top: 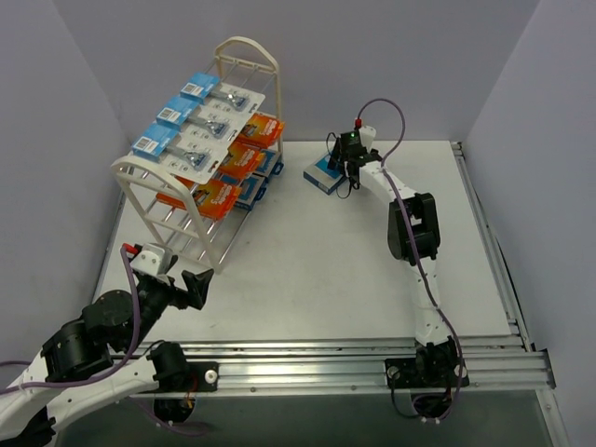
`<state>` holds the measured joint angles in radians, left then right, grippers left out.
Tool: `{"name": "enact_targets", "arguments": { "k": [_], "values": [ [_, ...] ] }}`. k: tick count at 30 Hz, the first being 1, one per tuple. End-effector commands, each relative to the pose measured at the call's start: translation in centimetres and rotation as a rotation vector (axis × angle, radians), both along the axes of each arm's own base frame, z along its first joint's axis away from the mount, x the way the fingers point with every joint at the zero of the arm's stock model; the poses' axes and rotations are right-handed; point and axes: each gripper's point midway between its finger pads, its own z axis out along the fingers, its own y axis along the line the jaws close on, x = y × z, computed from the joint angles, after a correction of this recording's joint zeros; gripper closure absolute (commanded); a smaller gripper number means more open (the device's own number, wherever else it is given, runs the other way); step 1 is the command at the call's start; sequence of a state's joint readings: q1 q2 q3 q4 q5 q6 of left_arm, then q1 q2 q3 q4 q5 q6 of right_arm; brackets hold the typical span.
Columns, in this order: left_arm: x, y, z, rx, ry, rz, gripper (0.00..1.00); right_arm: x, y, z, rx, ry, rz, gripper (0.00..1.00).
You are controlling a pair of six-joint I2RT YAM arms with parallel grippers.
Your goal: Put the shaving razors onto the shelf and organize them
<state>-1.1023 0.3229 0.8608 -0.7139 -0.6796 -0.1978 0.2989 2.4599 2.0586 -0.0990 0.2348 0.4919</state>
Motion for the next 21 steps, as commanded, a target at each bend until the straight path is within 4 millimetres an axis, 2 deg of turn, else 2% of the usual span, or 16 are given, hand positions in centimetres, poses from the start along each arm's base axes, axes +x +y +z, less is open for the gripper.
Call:
{"name": "enact_targets", "arguments": {
  "k": [1, 8, 10, 16, 19, 20, 21],
  "values": [
    [0.2, -0.1, 0.9, -0.019, -0.018, 0.004, 0.06, -0.7, -0.2, 0.6, -0.041, 0.027, 0.005, 0.26],
    [0.0, 0.1, 1.2, -0.033, -0.025, -0.004, 0.06, -2.9, 0.1, -2.7, -0.035, 0.107, 0.038, 0.52],
    [0.0, 0.2, 1.2, -0.037, -0.026, -0.002, 0.06, -3.8, 0.2, -3.8, -0.034, 0.13, 0.04, 0.56],
    [-0.1, 0.4, 1.4, -0.044, -0.03, 0.0, 0.06, -5.6, 0.9, -4.3, -0.017, 0.147, 0.05, 0.76],
    [-0.2, 0.4, 1.4, -0.046, -0.029, -0.002, 0.06, -7.0, 1.3, -4.7, -0.01, 0.162, 0.061, 0.78],
    [-0.2, 0.4, 1.4, -0.047, -0.03, -0.002, 0.06, -7.5, 1.8, -4.3, -0.008, 0.157, 0.073, 0.8],
    [-0.2, 0.5, 1.4, -0.048, -0.031, 0.001, 0.06, -8.3, 1.9, -5.0, -0.009, 0.172, 0.079, 0.8]
  ]
}}
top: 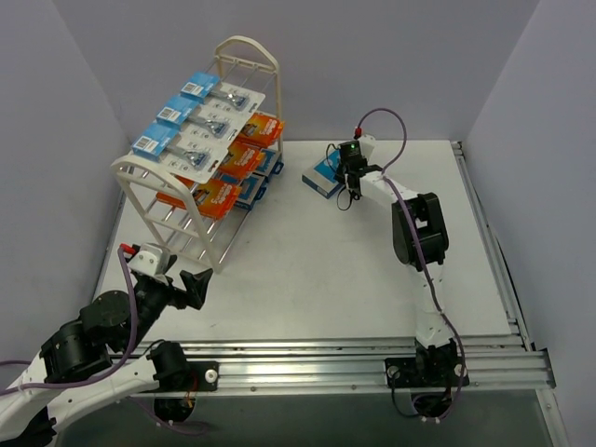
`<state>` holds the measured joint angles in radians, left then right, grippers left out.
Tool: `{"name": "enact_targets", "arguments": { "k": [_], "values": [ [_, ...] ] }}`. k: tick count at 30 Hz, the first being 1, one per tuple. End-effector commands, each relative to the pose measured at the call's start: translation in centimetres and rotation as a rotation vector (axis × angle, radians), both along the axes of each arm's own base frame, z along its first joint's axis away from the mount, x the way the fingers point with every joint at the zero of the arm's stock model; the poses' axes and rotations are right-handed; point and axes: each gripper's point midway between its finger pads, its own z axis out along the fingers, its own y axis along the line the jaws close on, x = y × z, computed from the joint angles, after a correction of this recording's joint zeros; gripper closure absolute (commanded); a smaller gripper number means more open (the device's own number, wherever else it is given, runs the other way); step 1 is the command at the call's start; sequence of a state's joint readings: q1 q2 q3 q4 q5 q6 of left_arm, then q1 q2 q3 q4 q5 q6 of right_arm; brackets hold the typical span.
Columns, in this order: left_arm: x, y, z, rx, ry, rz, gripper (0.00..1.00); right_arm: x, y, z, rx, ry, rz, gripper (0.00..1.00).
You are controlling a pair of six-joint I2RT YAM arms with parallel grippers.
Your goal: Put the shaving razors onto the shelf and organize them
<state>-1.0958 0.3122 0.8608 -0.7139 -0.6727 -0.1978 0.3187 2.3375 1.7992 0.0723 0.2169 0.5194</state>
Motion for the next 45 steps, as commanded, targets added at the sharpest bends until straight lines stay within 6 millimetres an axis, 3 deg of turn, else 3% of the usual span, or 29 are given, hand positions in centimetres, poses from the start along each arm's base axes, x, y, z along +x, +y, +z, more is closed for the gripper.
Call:
{"name": "enact_targets", "arguments": {
  "k": [1, 5, 7, 9, 10, 11, 13, 14, 16, 17, 19, 21, 22, 23, 25, 26, 29, 30, 31, 33, 36, 37, 42, 45],
  "values": [
    [-0.1, 0.3, 1.3, -0.037, -0.026, 0.0, 0.06, -6.1, 1.1, -4.6, -0.054, 0.205, 0.072, 0.8],
    [-0.1, 0.3, 1.3, -0.038, -0.026, 0.002, 0.06, -8.1, 1.8, -4.6, -0.055, 0.222, 0.096, 0.8],
    [0.0, 0.3, 1.2, -0.033, -0.023, 0.003, 0.06, -10.0, 2.1, -5.5, -0.054, 0.254, 0.11, 0.8],
    [0.0, 0.3, 1.2, -0.033, -0.023, 0.007, 0.06, -11.2, 2.9, -4.5, -0.04, 0.241, 0.124, 0.8],
    [0.0, 0.3, 1.2, -0.031, -0.022, 0.008, 0.06, -13.0, 2.6, -5.5, -0.046, 0.275, 0.13, 0.8],
    [0.0, 0.3, 1.2, -0.031, -0.022, 0.007, 0.06, -13.6, 2.9, -4.4, -0.032, 0.262, 0.136, 0.8],
    [0.0, 0.3, 1.1, -0.029, -0.02, 0.007, 0.06, -16.8, 3.4, -5.2, -0.012, 0.312, 0.156, 0.8],
    [0.0, 0.3, 1.2, -0.029, -0.021, 0.01, 0.06, -17.3, 4.8, -3.2, 0.044, 0.272, 0.196, 0.8],
    [0.1, 0.4, 1.1, -0.028, -0.02, 0.014, 0.06, -19.8, 6.6, -2.3, 0.102, 0.287, 0.241, 0.78],
    [0.1, 0.5, 1.1, -0.026, -0.018, 0.017, 0.06, -21.6, 7.6, -0.9, 0.166, 0.285, 0.292, 0.76],
    [0.1, 0.6, 1.1, -0.025, -0.019, 0.024, 0.06, -23.4, 8.7, 0.7, 0.23, 0.28, 0.33, 0.62],
    [0.2, 0.8, 1.2, -0.026, -0.02, 0.036, 0.06, -24.5, 8.4, 3.2, 0.261, 0.247, 0.351, 0.55],
    [0.3, 0.7, 1.1, -0.024, -0.017, 0.036, 0.06, -24.6, 8.1, 4.2, 0.262, 0.228, 0.349, 0.45],
    [0.3, 0.8, 1.0, -0.021, -0.015, 0.042, 0.06, -24.3, 7.3, 5.9, 0.261, 0.188, 0.351, 0.42],
    [0.4, 0.8, 1.0, -0.017, -0.013, 0.048, 0.06, -24.0, 5.8, 6.9, 0.232, 0.171, 0.34, 0.37],
    [0.5, 0.9, 1.0, -0.016, -0.013, 0.054, 0.06, -23.1, 4.4, 7.7, 0.217, 0.135, 0.332, 0.36],
    [0.6, 0.8, 0.8, -0.005, -0.008, 0.059, 0.06, -21.5, 3.2, 8.6, 0.246, 0.085, 0.363, 0.35],
    [0.7, 0.8, 0.8, -0.004, -0.007, 0.063, 0.06, -20.4, 1.8, 8.7, 0.237, 0.07, 0.358, 0.35],
    [0.7, 0.8, 0.7, -0.001, -0.006, 0.063, 0.06, -19.9, 2.4, 8.5, 0.266, 0.067, 0.411, 0.34],
    [0.8, 0.8, 0.7, 0.002, -0.004, 0.069, 0.06, -17.9, 1.8, 9.0, 0.264, 0.036, 0.453, 0.33],
    [0.9, 1.1, 0.7, 0.001, -0.005, 0.085, 0.06, -16.1, 1.9, 7.1, 0.243, 0.074, 0.497, 0.31],
    [1.0, 1.3, 0.7, 0.0, -0.005, 0.093, 0.06, -14.7, 1.8, 6.7, 0.234, 0.08, 0.51, 0.31],
    [1.0, 1.2, 0.7, -0.004, -0.007, 0.091, 0.06, -12.3, 2.3, 4.7, 0.222, 0.113, 0.567, 0.29],
    [1.0, 1.1, 0.6, 0.001, -0.005, 0.088, 0.06, -10.9, 2.3, 4.4, 0.206, 0.101, 0.594, 0.27]
  ]
}}
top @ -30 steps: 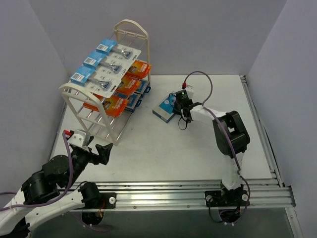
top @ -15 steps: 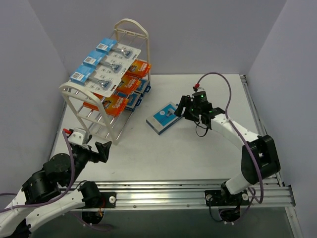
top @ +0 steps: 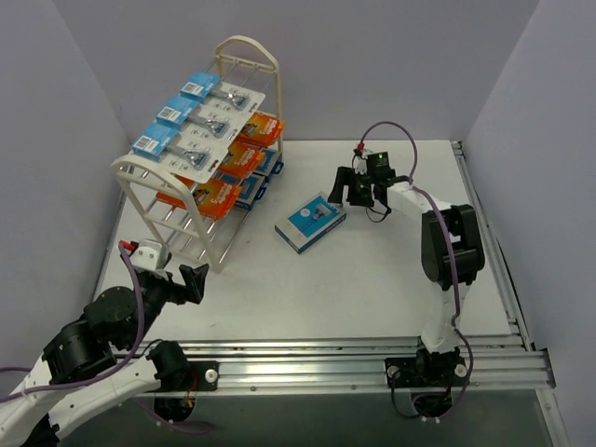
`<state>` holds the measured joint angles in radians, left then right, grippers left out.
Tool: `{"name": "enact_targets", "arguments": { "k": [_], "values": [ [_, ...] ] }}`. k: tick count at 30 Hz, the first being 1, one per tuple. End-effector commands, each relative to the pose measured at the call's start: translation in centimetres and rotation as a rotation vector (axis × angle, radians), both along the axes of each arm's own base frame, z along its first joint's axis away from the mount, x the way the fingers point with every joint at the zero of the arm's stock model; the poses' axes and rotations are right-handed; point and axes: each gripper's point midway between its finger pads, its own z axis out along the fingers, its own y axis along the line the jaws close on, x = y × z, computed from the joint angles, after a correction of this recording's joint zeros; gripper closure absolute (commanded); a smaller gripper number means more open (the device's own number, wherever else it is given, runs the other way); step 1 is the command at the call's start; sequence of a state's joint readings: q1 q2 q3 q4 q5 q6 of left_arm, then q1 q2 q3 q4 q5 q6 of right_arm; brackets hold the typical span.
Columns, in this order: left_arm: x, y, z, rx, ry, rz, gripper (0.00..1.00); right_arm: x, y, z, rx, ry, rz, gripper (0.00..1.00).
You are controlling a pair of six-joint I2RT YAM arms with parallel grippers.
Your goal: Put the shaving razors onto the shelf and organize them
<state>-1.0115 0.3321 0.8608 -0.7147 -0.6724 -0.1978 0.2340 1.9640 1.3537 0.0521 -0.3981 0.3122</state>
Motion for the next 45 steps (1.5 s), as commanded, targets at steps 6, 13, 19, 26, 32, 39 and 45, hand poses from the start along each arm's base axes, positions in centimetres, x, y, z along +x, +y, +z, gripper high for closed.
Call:
{"name": "enact_targets", "arguments": {
  "k": [6, 13, 19, 26, 32, 39, 45],
  "values": [
    [0.1, -0.3, 0.7, -0.01, -0.013, -0.007, 0.06, 2.6, 1.0, -0.7, 0.037, -0.049, 0.124, 0.27],
    [0.2, -0.7, 0.6, 0.001, -0.008, -0.023, 0.06, 2.8, 1.6, -2.3, 0.098, -0.025, 0.172, 0.27],
    [0.2, -0.8, 0.7, 0.002, -0.01, -0.024, 0.06, 2.1, 2.6, -3.1, 0.128, -0.01, 0.223, 0.27],
    [0.2, -0.7, 0.6, 0.004, -0.009, -0.02, 0.06, 1.3, 2.8, -3.7, 0.122, 0.003, 0.24, 0.3],
    [0.2, -0.6, 0.6, 0.002, -0.007, -0.018, 0.06, 0.5, 3.2, -4.1, 0.108, 0.026, 0.254, 0.4],
    [0.1, -0.5, 0.8, -0.005, -0.008, -0.021, 0.06, -1.3, 3.1, -4.4, 0.073, 0.063, 0.265, 0.55],
    [-0.1, -0.5, 0.9, -0.013, -0.011, -0.025, 0.06, -3.3, 2.4, -4.2, 0.052, 0.08, 0.236, 0.73]
  ]
}}
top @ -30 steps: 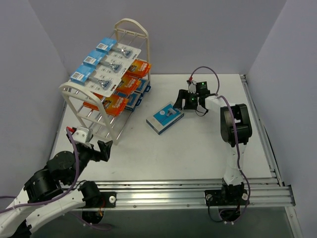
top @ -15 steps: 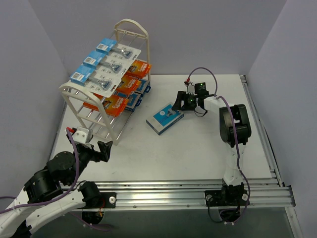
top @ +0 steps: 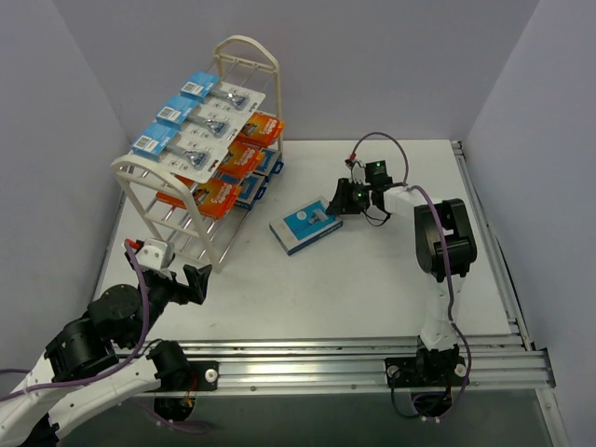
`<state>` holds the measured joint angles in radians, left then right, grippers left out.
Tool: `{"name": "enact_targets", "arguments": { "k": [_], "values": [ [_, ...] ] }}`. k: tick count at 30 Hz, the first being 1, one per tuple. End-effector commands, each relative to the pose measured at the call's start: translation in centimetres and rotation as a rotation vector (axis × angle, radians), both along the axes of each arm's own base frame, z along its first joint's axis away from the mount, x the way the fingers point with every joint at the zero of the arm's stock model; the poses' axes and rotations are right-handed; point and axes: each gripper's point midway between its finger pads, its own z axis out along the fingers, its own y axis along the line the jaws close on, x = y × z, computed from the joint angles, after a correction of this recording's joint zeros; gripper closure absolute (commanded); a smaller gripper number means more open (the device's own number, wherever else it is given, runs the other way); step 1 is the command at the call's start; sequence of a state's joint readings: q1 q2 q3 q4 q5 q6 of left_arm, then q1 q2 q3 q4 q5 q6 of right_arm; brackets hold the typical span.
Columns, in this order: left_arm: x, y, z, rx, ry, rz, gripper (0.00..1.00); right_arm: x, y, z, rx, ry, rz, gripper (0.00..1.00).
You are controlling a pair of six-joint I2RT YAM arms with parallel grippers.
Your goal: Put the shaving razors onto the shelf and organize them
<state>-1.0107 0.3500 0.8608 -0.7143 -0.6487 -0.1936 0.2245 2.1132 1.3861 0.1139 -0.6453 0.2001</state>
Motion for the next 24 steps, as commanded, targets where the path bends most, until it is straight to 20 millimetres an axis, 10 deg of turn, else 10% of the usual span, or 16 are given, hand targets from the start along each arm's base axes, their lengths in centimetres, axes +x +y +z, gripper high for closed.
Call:
{"name": "enact_targets", "arguments": {
  "k": [1, 6, 16, 24],
  "values": [
    [-0.1, 0.2, 1.2, -0.032, -0.024, -0.004, 0.06, -3.5, -0.6, -1.0, -0.06, 0.068, -0.003, 0.76],
    [-0.2, 0.1, 1.2, -0.033, -0.023, -0.008, 0.06, -5.5, -0.5, -0.6, -0.01, 0.08, -0.035, 1.0],
    [-0.2, -0.1, 1.1, -0.033, -0.02, -0.019, 0.06, -9.7, 1.7, 0.8, 0.069, 0.072, -0.199, 1.0],
    [-0.2, -0.3, 1.0, -0.035, -0.017, -0.026, 0.06, -11.8, 2.3, 5.7, 0.228, 0.011, -0.365, 1.0]
  ]
}}
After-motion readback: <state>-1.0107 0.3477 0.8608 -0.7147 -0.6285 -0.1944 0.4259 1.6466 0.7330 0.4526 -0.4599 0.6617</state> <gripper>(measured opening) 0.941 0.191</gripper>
